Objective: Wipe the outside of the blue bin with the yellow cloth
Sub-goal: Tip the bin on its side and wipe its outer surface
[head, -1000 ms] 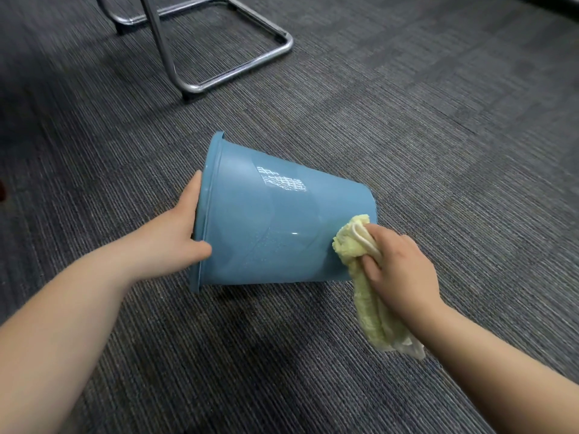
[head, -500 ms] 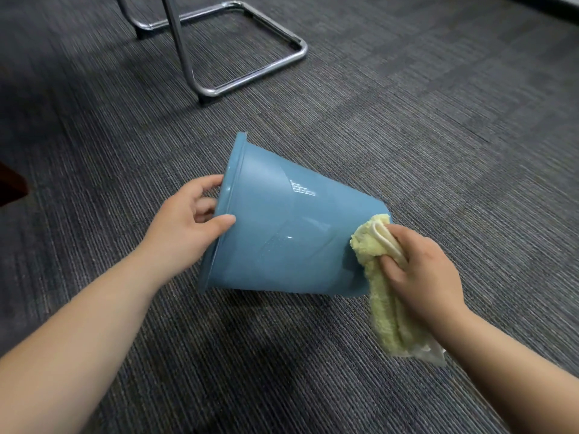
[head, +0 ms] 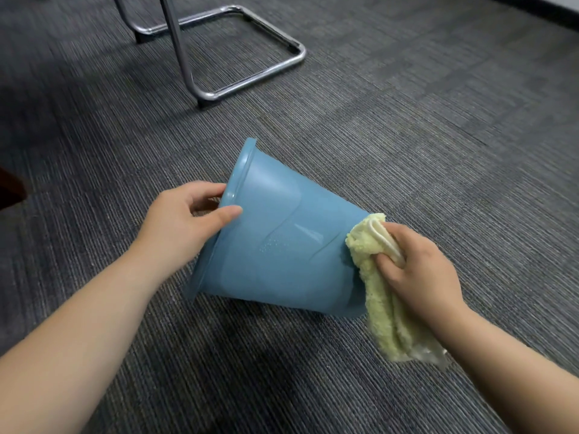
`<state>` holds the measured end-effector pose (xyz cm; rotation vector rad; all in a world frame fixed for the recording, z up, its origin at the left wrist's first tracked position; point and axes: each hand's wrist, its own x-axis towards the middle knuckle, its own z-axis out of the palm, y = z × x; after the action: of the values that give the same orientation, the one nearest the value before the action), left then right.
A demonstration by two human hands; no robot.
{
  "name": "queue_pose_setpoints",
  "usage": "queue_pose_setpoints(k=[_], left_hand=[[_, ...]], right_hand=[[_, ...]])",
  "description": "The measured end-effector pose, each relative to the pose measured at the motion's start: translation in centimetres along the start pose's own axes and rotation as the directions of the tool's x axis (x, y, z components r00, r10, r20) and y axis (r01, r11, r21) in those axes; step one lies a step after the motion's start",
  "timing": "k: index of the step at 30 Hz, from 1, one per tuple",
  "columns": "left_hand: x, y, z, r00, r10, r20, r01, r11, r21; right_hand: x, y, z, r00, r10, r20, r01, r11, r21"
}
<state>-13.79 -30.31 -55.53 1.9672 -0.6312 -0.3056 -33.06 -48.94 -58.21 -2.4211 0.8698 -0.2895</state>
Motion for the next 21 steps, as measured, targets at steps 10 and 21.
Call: queue_pose_setpoints(k=[10,21], left_hand=[[-0.3,1.7,0.1,0.907,-0.016,0.420,-0.109,0.956,0.272],[-0.5,1.7,-0.3,0.930,0.016,0.367,-0.030,0.999,0.032]], right_hand=[[3.6,-4.9,-2.7,0.980,-0.146,-0.132,0.152,0.988,0.037],[1.8,-9.4,-0.2,0.890,-0.452,0.056,0.454,0.890,-0.041]])
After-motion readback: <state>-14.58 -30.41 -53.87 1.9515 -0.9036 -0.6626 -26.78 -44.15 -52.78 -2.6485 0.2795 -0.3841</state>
